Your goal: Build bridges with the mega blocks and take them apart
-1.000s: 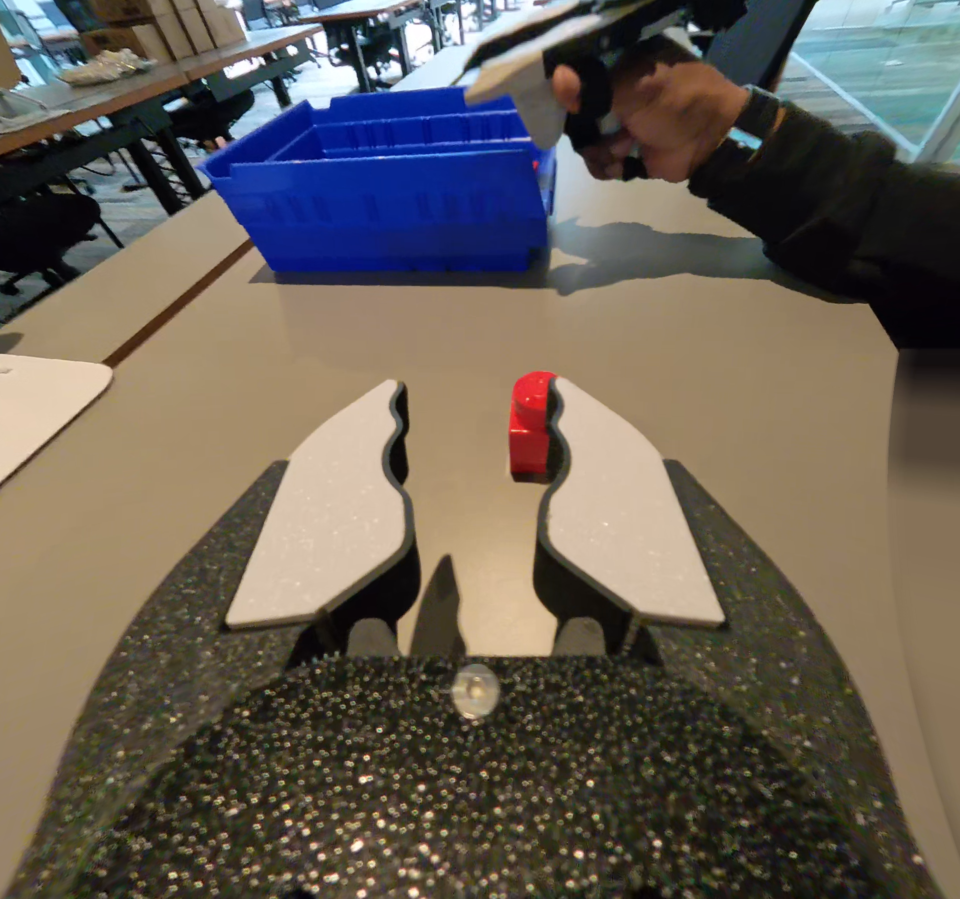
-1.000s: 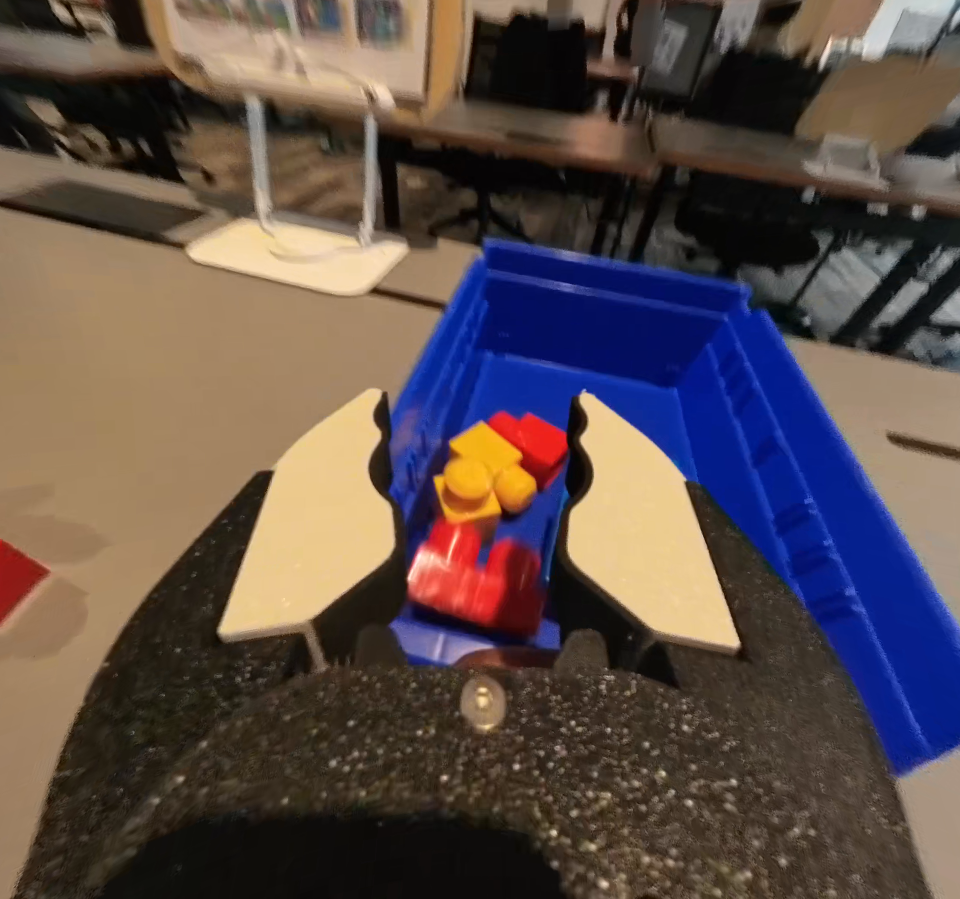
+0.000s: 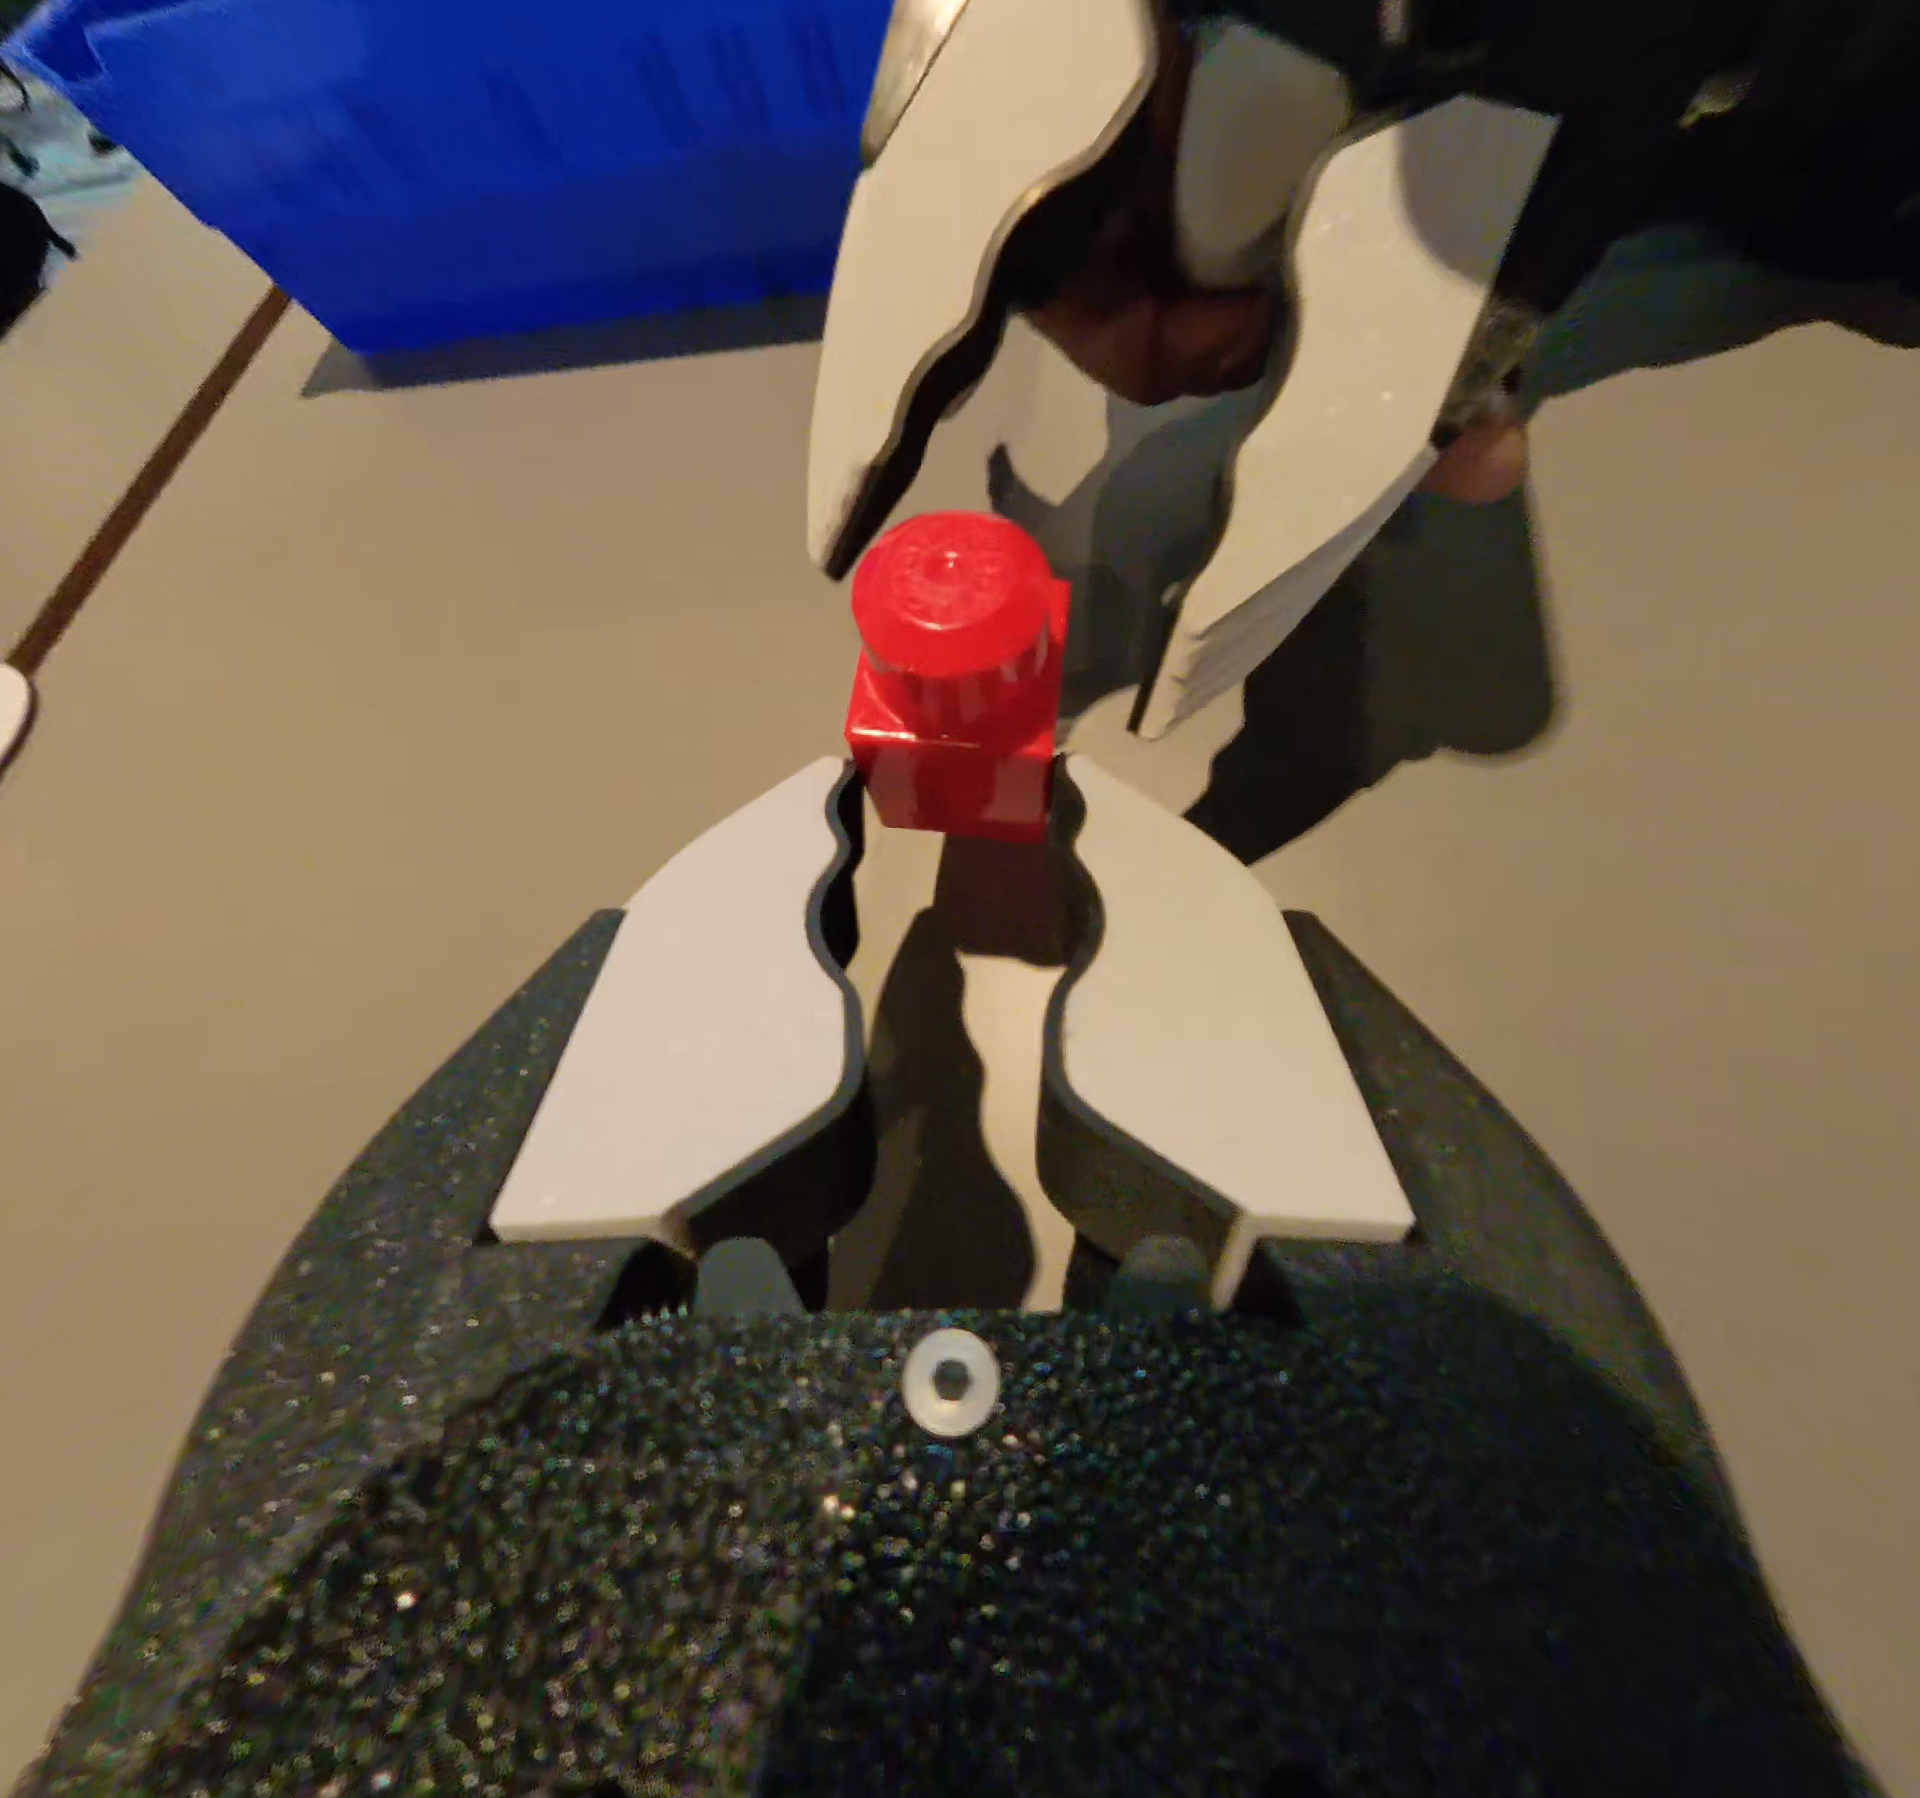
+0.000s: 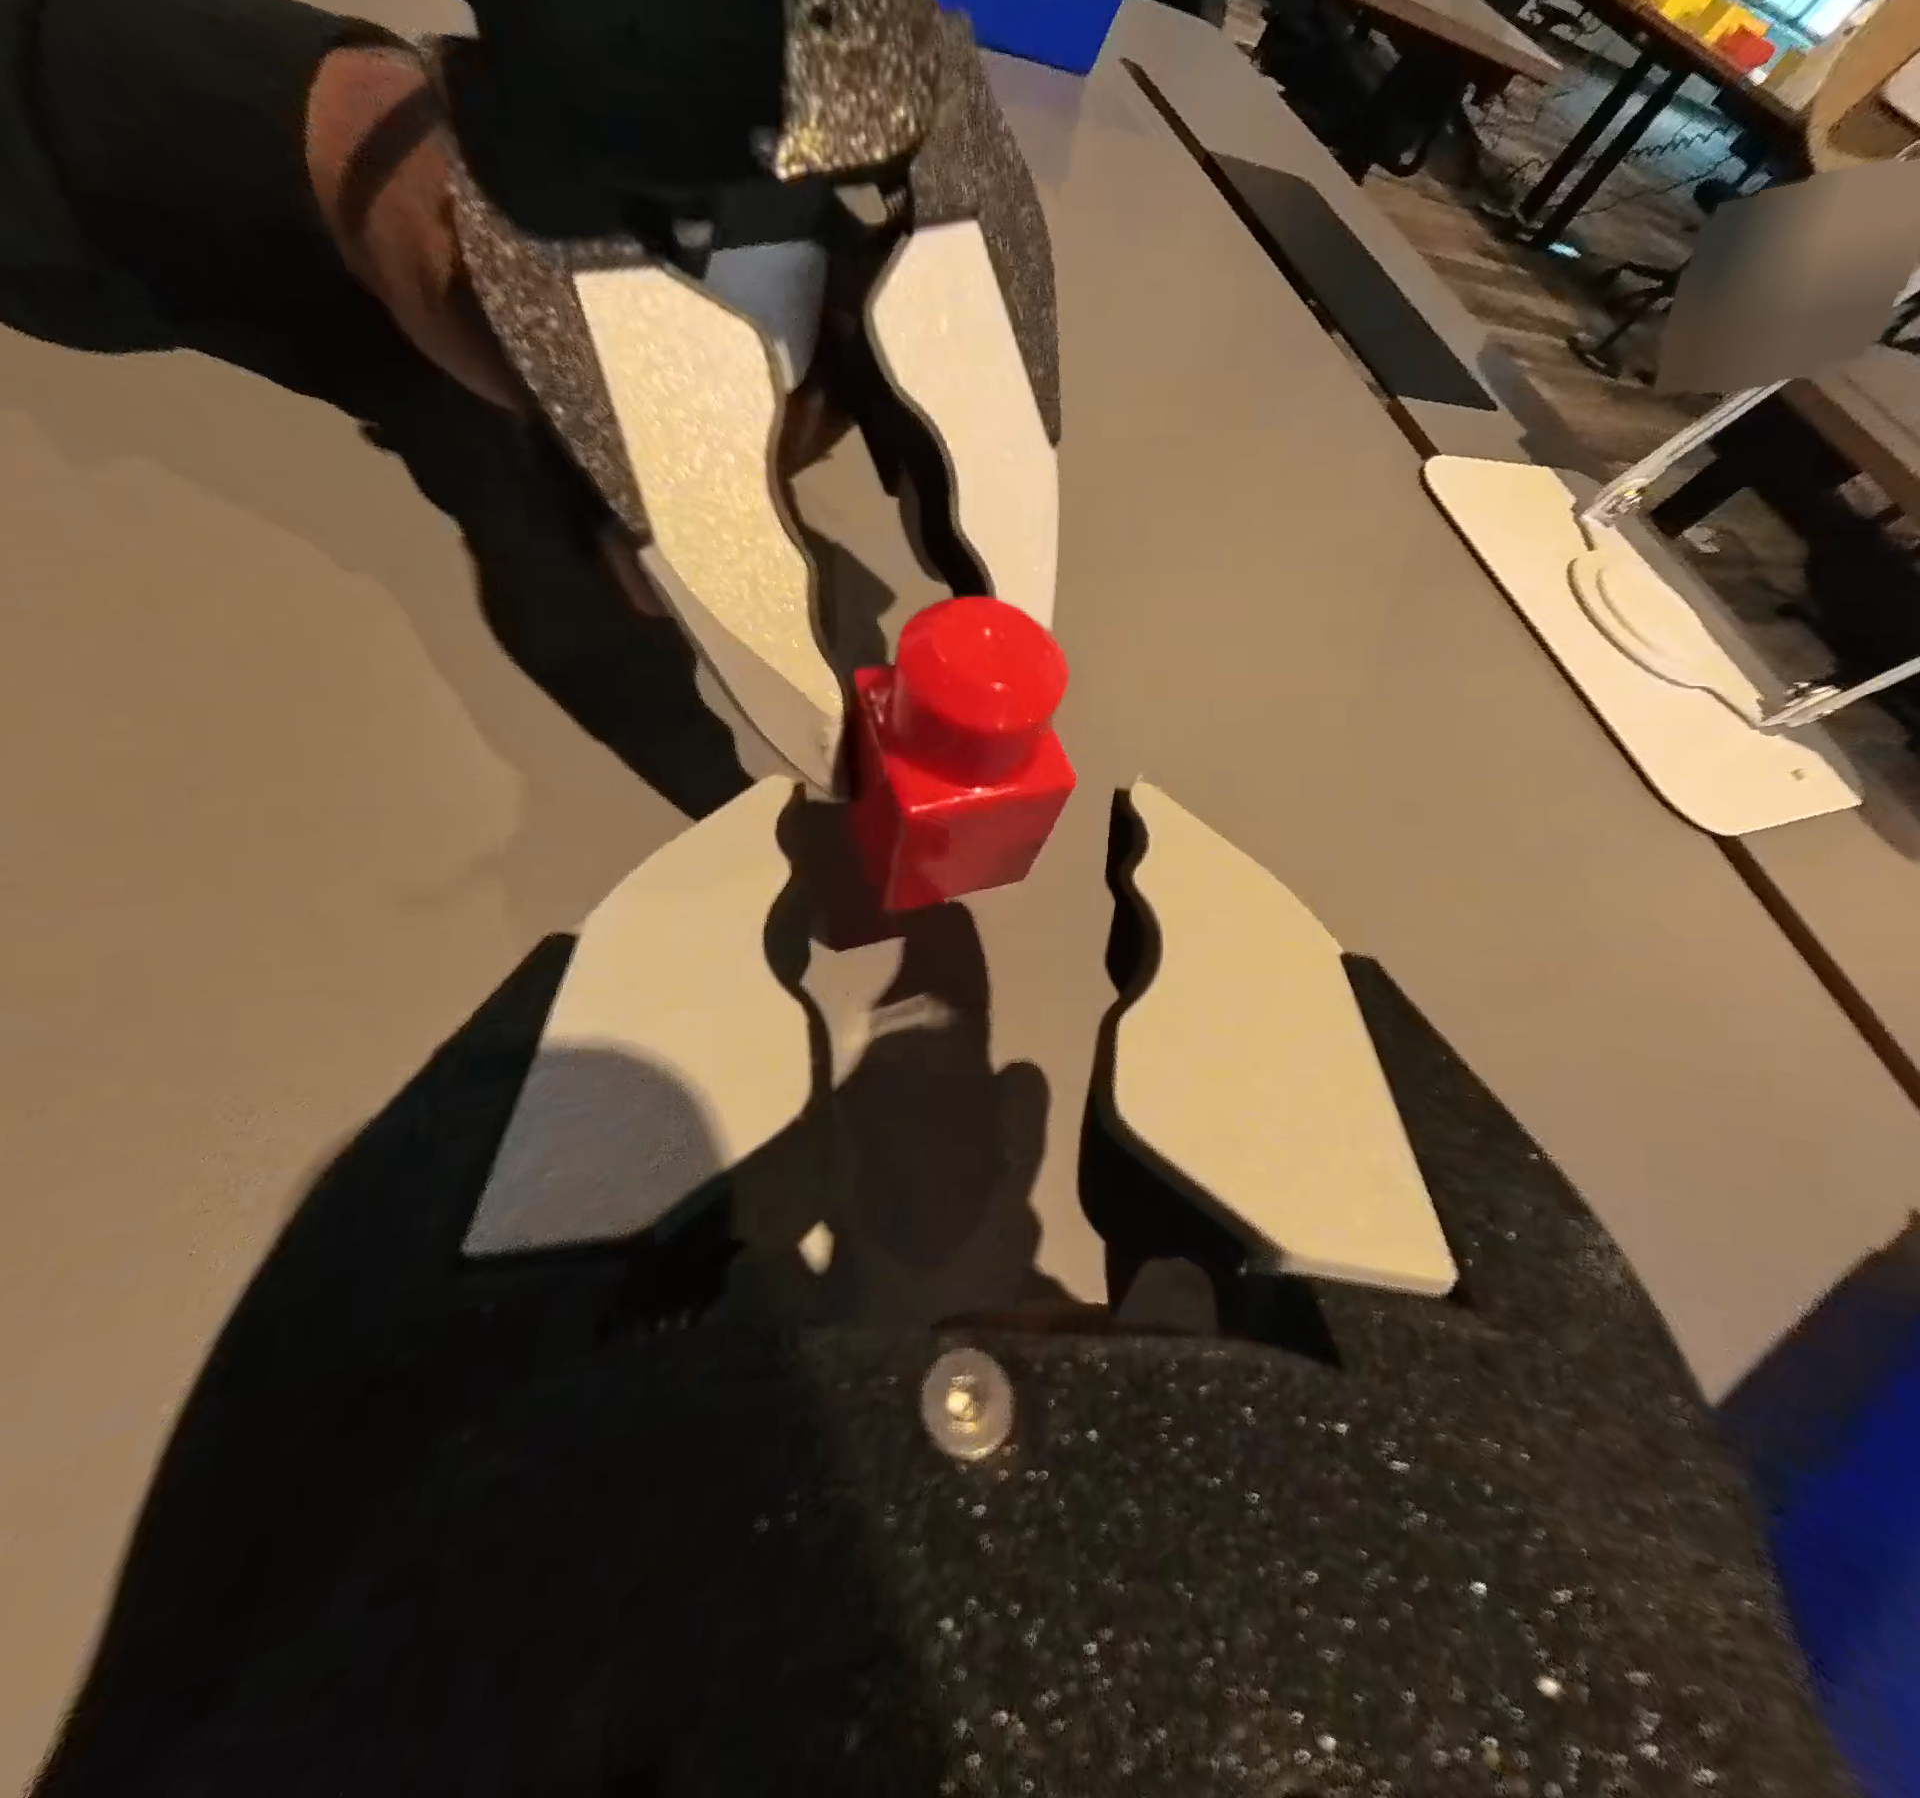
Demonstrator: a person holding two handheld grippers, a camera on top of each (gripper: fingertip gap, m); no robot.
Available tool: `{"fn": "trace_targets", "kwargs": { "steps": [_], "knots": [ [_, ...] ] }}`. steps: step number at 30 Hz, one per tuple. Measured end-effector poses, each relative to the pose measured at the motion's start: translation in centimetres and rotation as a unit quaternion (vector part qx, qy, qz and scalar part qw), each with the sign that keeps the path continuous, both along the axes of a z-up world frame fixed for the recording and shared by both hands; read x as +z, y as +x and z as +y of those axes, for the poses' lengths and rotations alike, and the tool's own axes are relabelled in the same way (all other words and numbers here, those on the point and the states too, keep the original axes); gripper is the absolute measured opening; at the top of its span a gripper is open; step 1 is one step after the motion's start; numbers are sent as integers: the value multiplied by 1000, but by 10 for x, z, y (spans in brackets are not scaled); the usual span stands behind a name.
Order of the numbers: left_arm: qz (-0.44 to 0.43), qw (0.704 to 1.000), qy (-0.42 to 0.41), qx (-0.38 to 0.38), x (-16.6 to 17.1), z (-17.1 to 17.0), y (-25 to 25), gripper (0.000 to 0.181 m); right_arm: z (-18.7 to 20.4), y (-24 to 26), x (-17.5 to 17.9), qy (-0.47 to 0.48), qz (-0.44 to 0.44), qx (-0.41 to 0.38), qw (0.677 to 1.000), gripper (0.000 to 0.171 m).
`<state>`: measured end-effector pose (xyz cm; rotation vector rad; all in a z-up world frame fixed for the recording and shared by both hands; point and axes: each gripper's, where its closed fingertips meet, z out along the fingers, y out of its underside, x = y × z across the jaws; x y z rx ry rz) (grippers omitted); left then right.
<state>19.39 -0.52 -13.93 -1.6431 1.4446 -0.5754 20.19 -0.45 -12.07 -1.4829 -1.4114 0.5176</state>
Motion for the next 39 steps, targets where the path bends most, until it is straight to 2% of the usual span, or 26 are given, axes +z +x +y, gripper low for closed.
{"fn": "trace_targets", "kwargs": {
  "steps": [1, 5, 8, 11, 14, 16, 18, 21, 25, 27, 30, 34, 39],
  "knots": [
    [-5, 1000, 5, -11, 2, -3, 1, 33, -1, -1, -1, -5, 1, 4, 1000, 55],
    [0, 999, 17, -39, 0, -11, 4, 33, -10, -5, 0, 3, 8, 35, 999, 36],
    [-13, 999, -2, -42, 1, -11, 4, 33, -9, -3, 5, 13, 15, 33, 999, 36],
    [-26, 999, -18, -37, 3, -8, 0, 33, 3, 8, 27, 37, 53, -3, 998, 36],
    [-39, 999, -28, -19, 7, -1, -7, 34, 20, 38, 75, 130, 130, -78, 980, 36],
    [-39, 999, -31, -11, 6, 2, -10, 34, 39, 80, 110, 191, 181, -171, 949, 36],
    [-35, 999, -31, -8, 5, 3, -12, 34, 61, 142, 130, 228, 199, -295, 906, 36],
    [-25, 999, -31, -11, 0, 1, -10, 34, 92, 230, 116, 184, 178, -449, 856, 36],
    [-7, 999, -30, -19, -7, -2, -7, 34, 118, 284, 66, 80, 118, -531, 835, 37],
    [0, 999, -29, -20, -9, -3, -6, 34, 124, 290, 46, 44, 84, -542, 835, 37],
    [1, 999, -30, -18, -9, -3, -7, 34, 128, 287, 34, 28, 63, -544, 836, 39],
    [-4, 999, -30, -14, -6, -2, -9, 33, 127, 284, 36, 34, 67, -542, 837, 45],
    [-6, 1000, -24, -4, -4, 2, -12, 33, 122, 289, 58, 61, 131, -543, 827, 52]
  ]
}}
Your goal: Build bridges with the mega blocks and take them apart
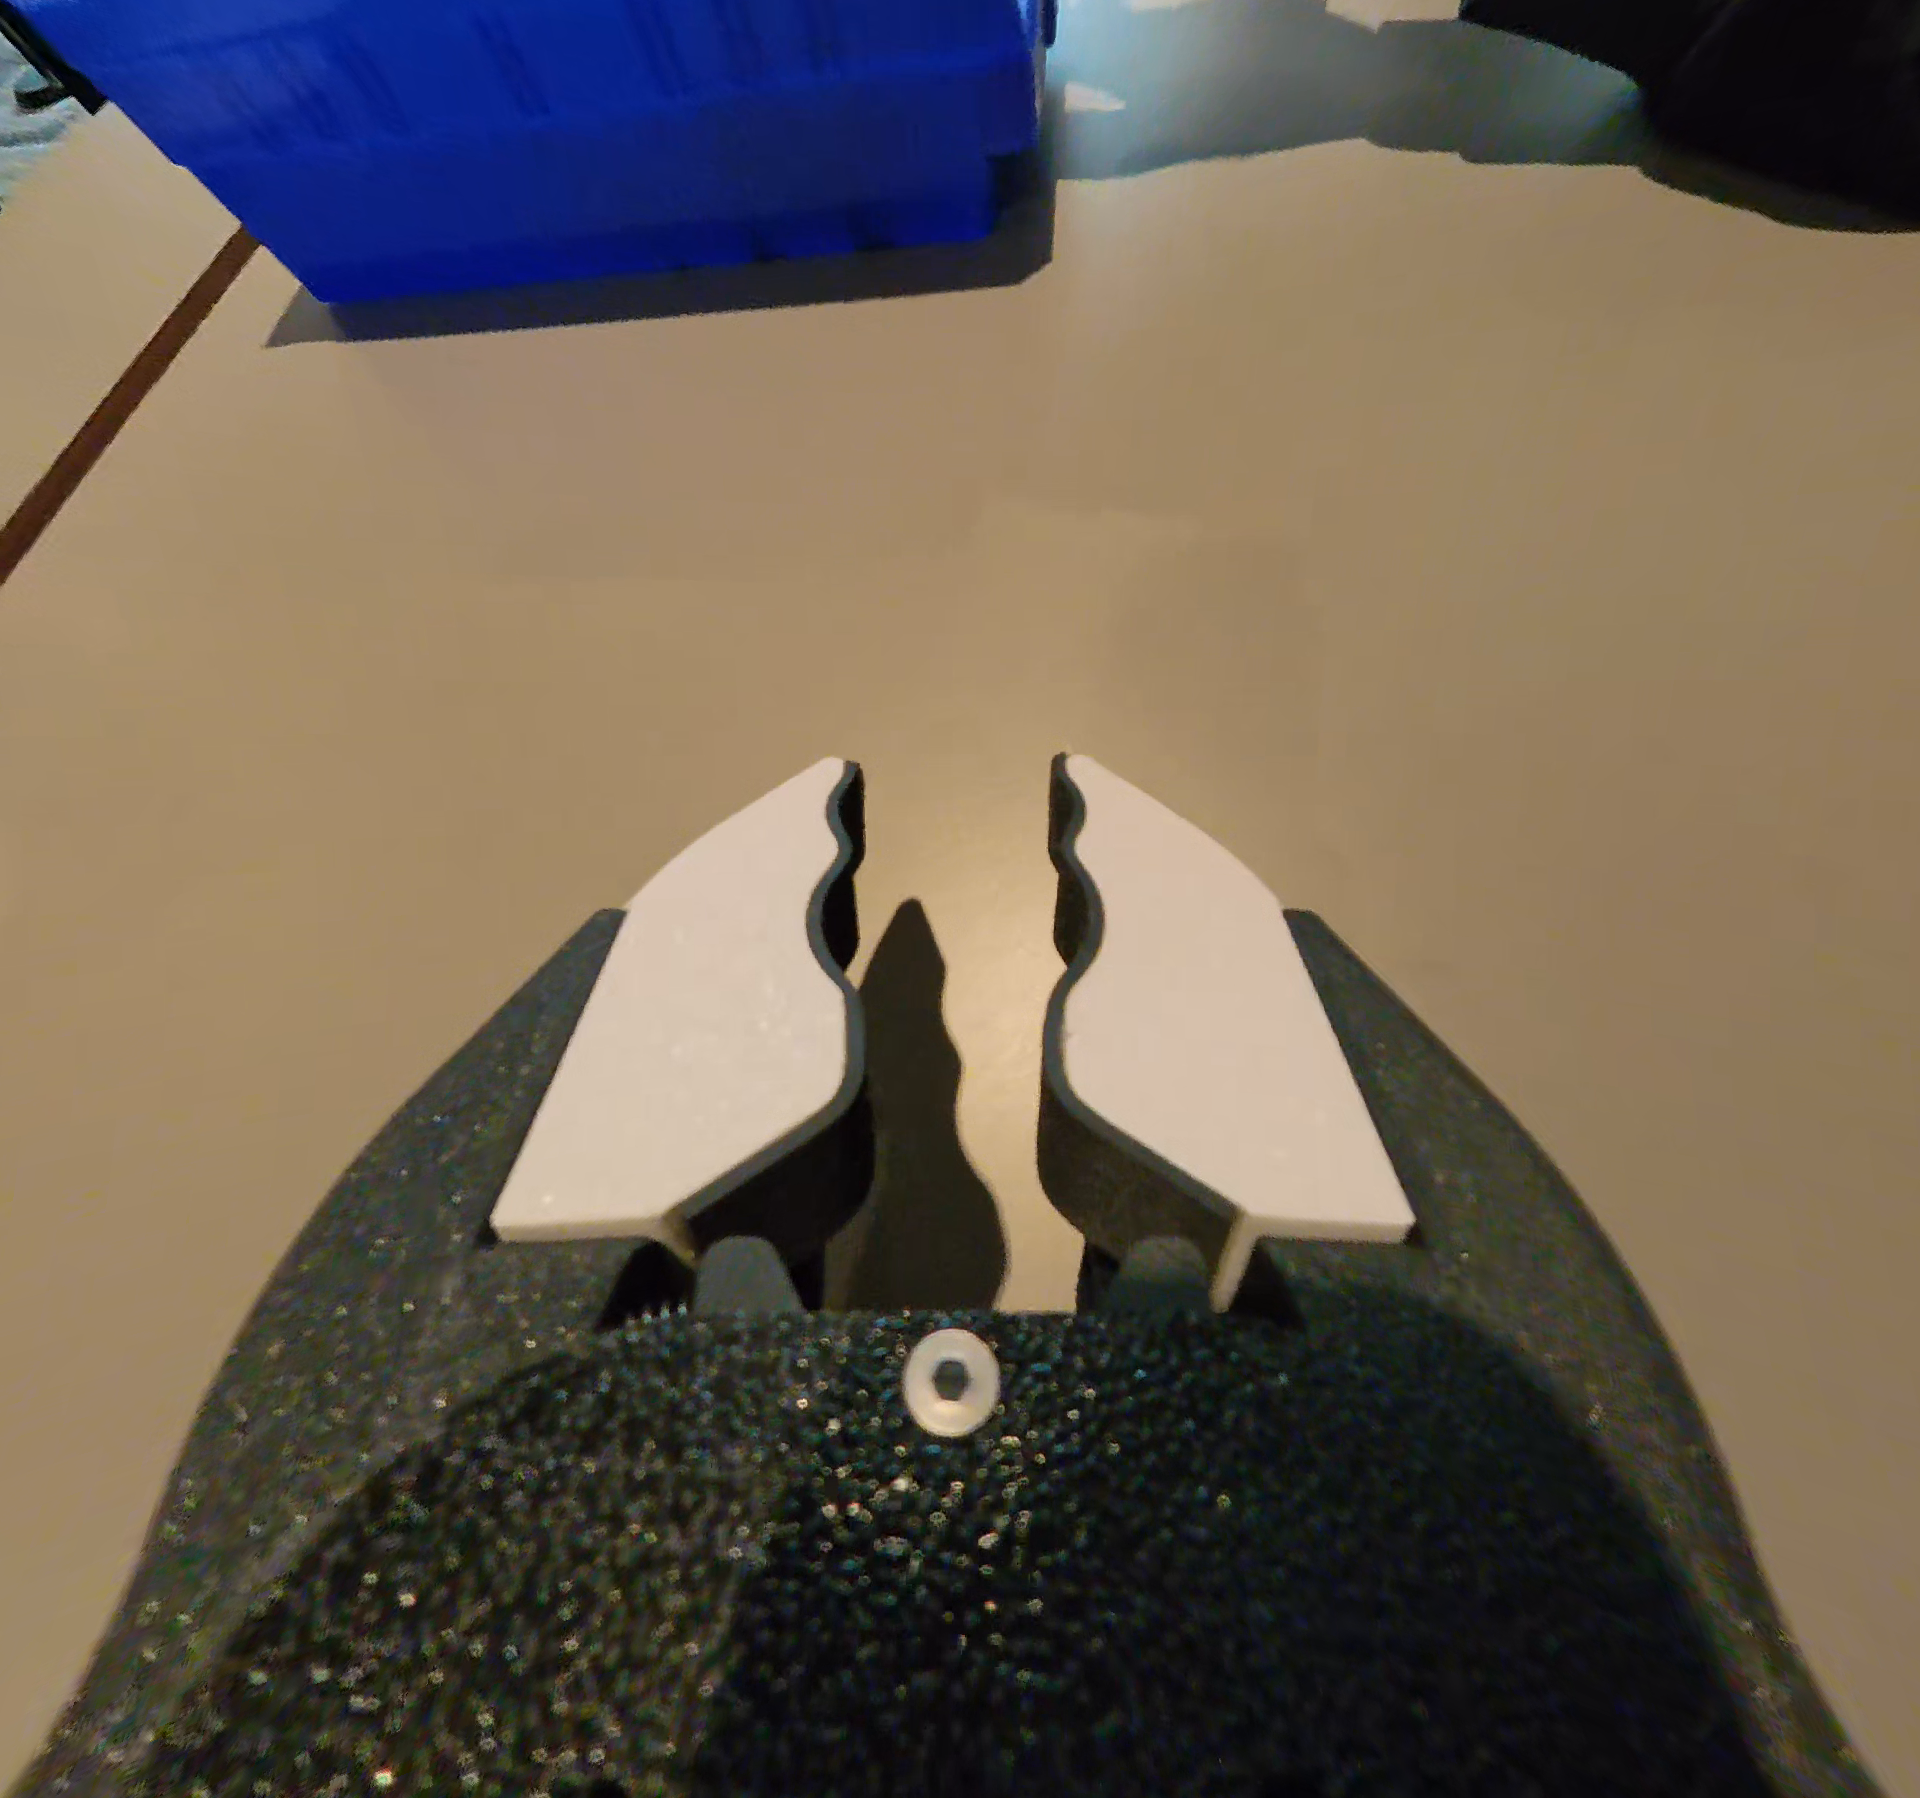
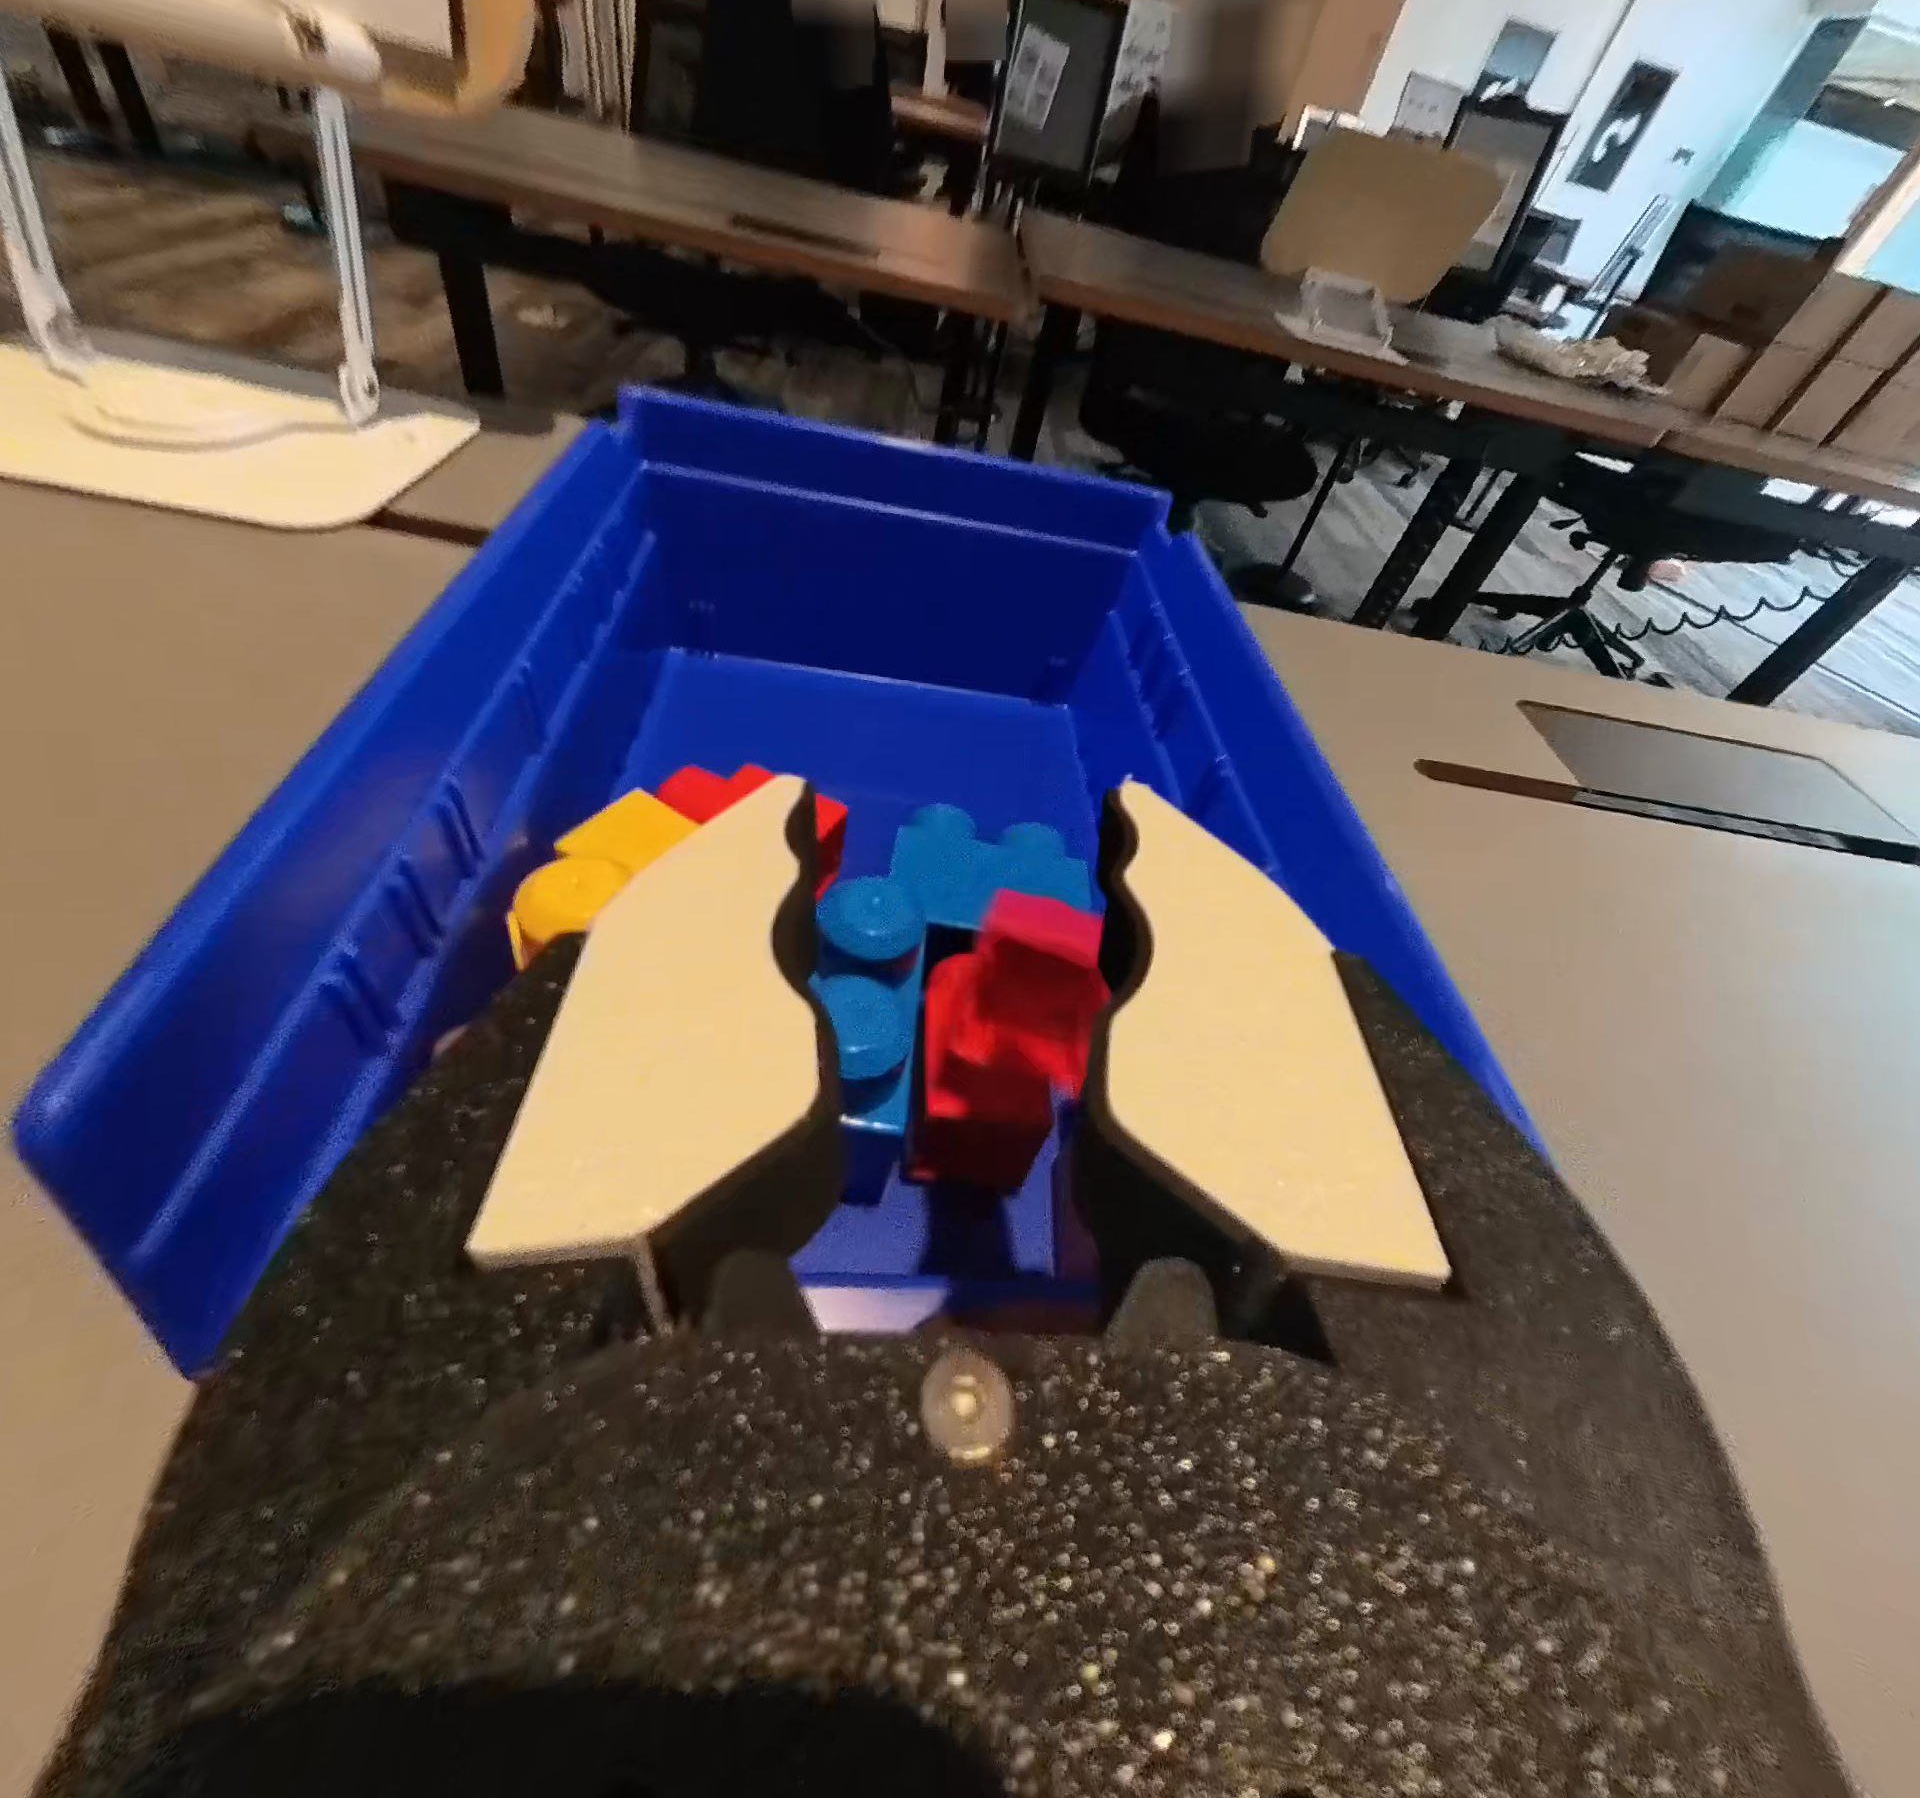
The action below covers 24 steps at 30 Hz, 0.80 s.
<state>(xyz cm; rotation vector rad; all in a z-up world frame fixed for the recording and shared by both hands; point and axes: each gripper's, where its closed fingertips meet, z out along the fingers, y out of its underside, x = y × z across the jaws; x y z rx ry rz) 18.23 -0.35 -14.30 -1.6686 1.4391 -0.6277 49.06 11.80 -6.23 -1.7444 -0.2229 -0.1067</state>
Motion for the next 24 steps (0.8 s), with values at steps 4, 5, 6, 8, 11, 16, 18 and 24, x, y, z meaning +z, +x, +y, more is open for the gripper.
{"fn": "trace_targets", "kwargs": {
  "steps": [4, 5, 6, 8, 11, 16, 18, 24],
  "knots": [
    [-8, 1000, 4, 17, 4, 6, -4, 33, -12, -12, 35, 94, 74, 59, 991, 53],
    [-11, 1000, 8, 24, 6, 8, -7, 33, -19, -22, 48, 127, 86, 90, 984, 52],
    [-14, 999, 13, 33, 9, 11, -10, 33, -28, -34, 60, 160, 91, 123, 975, 50],
    [-23, 998, 29, 55, 17, 20, -19, 33, -47, -65, 76, 204, 81, 192, 957, 43],
    [-48, 993, 53, 99, 36, 34, -42, 35, -75, -124, 81, 231, 37, 299, 925, 41],
    [-76, 966, 101, 225, 75, 61, -121, 44, -120, -229, 52, 190, 15, 464, 865, 41],
    [-106, 944, 109, 293, 92, 65, -170, 48, -130, -262, 27, 145, -3, 510, 848, 42],
    [-171, 839, 114, 504, 140, 41, -365, 49, -143, -309, -46, 1, -47, 587, 808, 47]
  ]
}}
